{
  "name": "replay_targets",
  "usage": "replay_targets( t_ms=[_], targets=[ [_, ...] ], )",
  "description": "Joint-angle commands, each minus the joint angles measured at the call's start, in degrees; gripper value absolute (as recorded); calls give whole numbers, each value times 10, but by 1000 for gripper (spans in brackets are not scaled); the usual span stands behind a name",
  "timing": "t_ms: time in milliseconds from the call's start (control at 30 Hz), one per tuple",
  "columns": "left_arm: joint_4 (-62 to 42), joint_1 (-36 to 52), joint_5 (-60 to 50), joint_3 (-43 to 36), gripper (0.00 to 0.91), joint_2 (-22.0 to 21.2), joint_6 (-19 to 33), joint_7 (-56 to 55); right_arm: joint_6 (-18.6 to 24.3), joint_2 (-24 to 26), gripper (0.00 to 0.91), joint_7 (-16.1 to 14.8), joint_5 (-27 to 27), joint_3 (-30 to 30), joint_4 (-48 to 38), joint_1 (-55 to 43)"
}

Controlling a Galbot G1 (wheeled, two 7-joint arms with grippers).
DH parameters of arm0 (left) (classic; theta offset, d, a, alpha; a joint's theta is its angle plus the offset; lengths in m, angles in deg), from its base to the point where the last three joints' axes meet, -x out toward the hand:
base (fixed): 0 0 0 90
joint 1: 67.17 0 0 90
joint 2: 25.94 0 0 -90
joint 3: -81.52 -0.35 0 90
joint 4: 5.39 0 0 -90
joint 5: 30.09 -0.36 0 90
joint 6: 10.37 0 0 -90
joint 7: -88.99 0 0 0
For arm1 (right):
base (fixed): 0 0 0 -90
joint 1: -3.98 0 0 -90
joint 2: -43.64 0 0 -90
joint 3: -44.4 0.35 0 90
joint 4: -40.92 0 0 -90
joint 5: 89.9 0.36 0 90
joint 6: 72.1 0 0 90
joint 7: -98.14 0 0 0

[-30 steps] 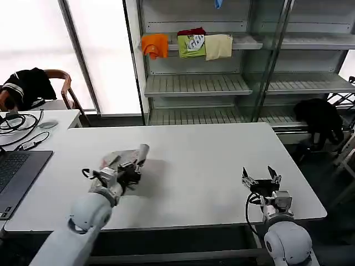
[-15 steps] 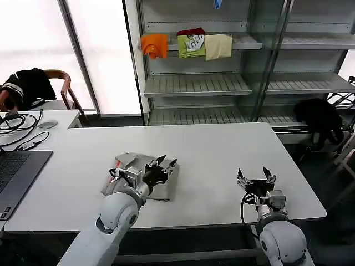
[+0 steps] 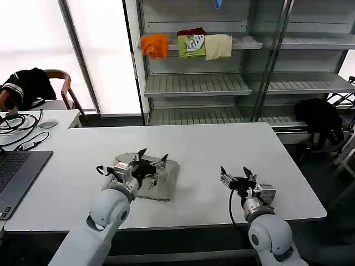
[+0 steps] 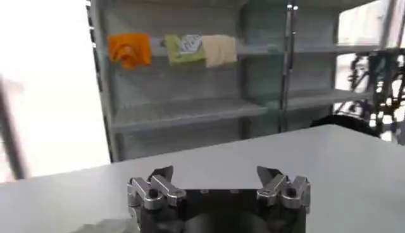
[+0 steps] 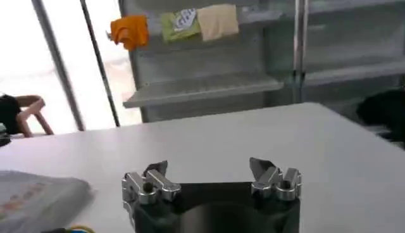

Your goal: Fold and organize the clothes.

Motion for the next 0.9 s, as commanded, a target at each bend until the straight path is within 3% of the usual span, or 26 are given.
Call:
replay_targets(
  t_ms=[33, 100, 333, 567, 900],
  targets=[
    [8, -17, -12, 96, 907, 41, 0, -29, -6, -28, 907, 73, 183, -98, -46, -96],
    [13, -26, -7, 108, 907, 51, 0, -32, -6, -35, 907, 95, 227, -124, -74, -131],
    [19, -51, -8, 126, 907, 51, 0, -34, -6, -60, 907, 121, 270, -175, -122, -183],
    [16, -54, -8, 125, 907, 44, 0, -36, -6, -73, 907, 168, 266, -212, -151, -197],
    [6, -55, -11, 126, 907, 35, 0, -40, -6, -85, 907, 177, 246, -222, -169, -192]
  ],
)
